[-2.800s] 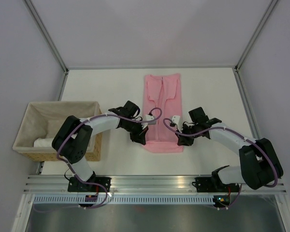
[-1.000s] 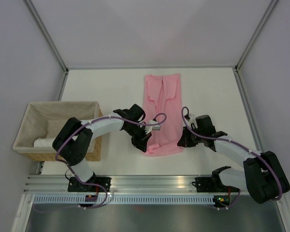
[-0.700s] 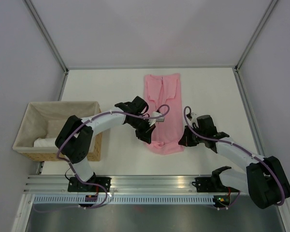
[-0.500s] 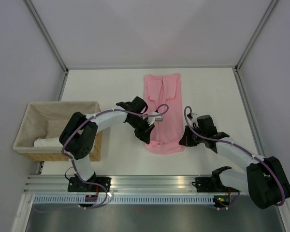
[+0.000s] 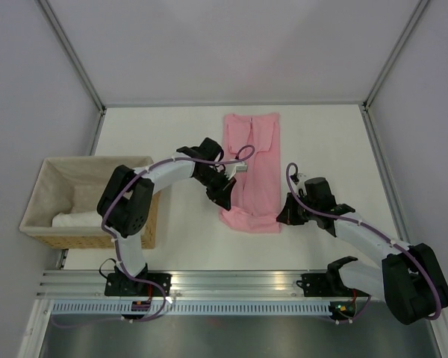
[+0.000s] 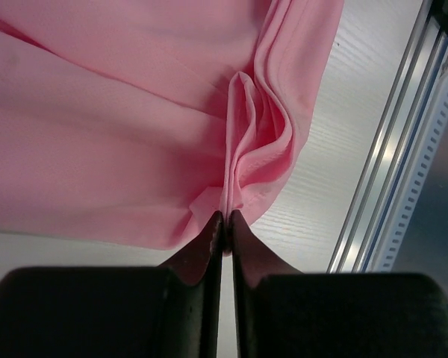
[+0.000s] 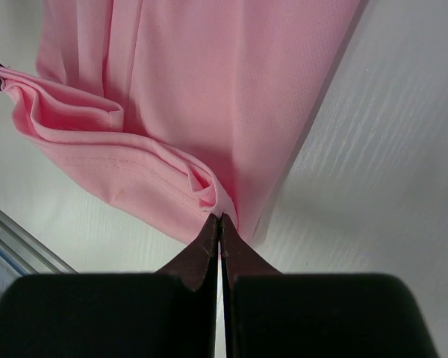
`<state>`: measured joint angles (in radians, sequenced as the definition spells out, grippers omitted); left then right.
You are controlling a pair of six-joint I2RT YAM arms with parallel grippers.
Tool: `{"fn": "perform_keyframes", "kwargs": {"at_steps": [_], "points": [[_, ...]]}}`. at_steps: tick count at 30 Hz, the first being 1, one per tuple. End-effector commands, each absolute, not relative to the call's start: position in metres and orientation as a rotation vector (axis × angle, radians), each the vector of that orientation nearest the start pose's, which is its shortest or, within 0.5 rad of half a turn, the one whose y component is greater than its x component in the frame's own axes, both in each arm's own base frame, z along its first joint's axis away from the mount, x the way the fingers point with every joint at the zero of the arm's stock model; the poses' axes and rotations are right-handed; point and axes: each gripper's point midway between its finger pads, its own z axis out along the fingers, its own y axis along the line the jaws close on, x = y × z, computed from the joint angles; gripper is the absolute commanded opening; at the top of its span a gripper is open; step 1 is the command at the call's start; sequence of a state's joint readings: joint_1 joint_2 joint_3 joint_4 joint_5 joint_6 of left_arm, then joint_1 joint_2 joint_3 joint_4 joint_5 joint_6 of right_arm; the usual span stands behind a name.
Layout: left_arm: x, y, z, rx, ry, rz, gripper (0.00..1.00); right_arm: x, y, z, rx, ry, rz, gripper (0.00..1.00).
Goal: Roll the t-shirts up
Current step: Roll the tshirt
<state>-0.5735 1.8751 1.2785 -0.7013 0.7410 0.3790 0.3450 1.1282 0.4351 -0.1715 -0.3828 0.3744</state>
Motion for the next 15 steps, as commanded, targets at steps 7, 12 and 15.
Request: {"fn": "perform_keyframes", "kwargs": {"at_steps": [7, 12, 15], "points": [[0.272, -0.310, 0.067, 1.262, 2.414, -1.138, 0.27, 0.225, 0.161, 0.049, -0.084, 2.451, 0.764, 0.00], [0.290, -0.305, 0.068, 1.163, 2.464, -1.111, 0.36, 0.224, 0.160, 0.044, -0.077, 2.465, 0.752, 0.00], [0.307, -0.278, 0.083, 1.055, 2.460, -1.083, 0.38, 0.224, 0.159, 0.044, -0.072, 2.463, 0.746, 0.00]]}}
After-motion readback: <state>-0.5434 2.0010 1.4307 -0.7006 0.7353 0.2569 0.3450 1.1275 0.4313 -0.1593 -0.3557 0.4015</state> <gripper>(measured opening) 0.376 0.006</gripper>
